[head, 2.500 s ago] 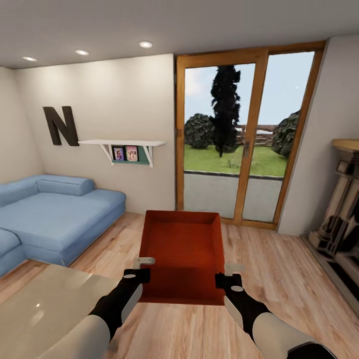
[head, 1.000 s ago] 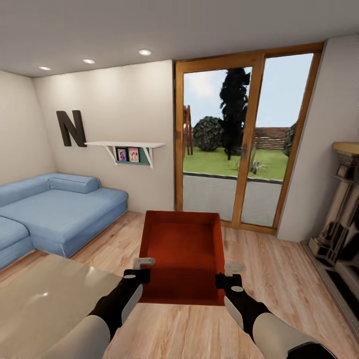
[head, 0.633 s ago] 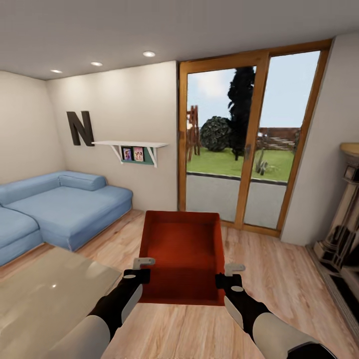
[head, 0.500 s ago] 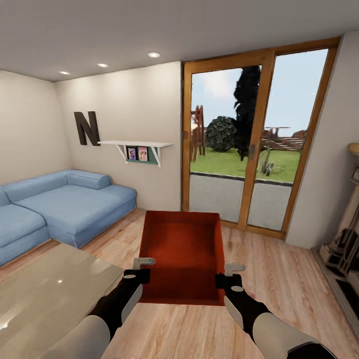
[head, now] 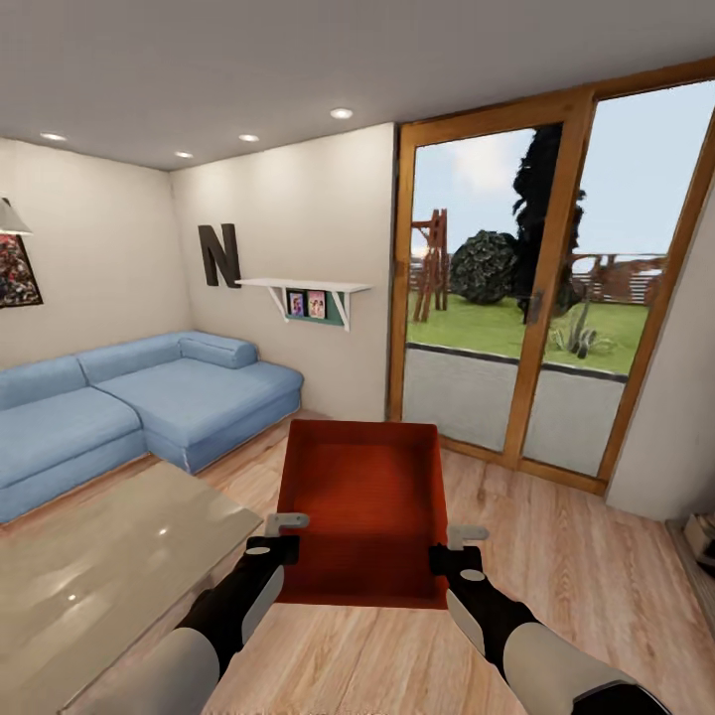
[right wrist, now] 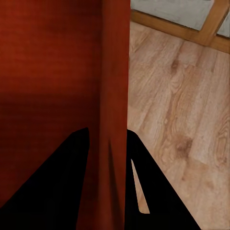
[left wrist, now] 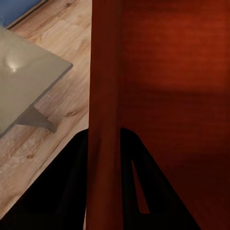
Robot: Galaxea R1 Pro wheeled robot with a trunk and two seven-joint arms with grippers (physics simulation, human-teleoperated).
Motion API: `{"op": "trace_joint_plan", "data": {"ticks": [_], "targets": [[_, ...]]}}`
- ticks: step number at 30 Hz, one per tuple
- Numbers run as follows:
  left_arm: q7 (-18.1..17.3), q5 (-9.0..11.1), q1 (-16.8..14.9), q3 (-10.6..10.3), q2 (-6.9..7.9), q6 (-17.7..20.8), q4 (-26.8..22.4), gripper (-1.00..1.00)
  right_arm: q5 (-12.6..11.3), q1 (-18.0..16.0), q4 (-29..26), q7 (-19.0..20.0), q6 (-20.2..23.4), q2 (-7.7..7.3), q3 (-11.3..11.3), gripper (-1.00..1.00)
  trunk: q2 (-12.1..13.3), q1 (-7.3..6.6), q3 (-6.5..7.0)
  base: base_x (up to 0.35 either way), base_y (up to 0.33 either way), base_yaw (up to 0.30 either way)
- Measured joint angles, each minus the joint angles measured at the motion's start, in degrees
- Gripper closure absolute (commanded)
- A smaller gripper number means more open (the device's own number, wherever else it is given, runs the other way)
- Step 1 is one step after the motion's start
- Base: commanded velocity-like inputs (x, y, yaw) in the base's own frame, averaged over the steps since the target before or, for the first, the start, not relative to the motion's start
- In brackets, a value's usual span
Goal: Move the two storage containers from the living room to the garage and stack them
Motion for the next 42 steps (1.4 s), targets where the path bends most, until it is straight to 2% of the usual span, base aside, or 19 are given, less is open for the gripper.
{"op": "trace_joint_plan", "data": {"ticks": [9, 11, 15, 42], "targets": [[0.0, 0.1, 0.0, 0.0, -0.01, -0.2, 0.0, 1.00, 0.3, 0.0, -0.1, 0.0, 0.0, -0.01, -0.1, 1.00, 0.0, -0.01, 0.00, -0.047, -0.160, 0.269], [0.0, 0.8, 0.0, -0.2, -0.09, -1.6, 1.0, 1.00, 0.8, 0.0, -0.2, 0.0, 0.0, -0.14, -0.1, 1.00, 0.0, -0.01, 0.01, -0.003, -0.012, 0.269], [-0.1, 2.4, 0.0, -0.3, -0.85, -5.0, 4.1, 1.00, 0.9, 0.0, -0.2, 0.0, 0.0, -0.91, 1.5, 1.00, 0.0, -0.01, 0.01, -0.001, -0.004, 0.269], [-0.1, 1.8, 0.0, -0.2, -0.67, -3.9, 3.2, 1.00, 0.9, 0.0, -0.2, 0.0, 0.0, -0.73, 1.0, 1.00, 0.0, -0.01, 0.01, 0.000, 0.000, 0.269]]}}
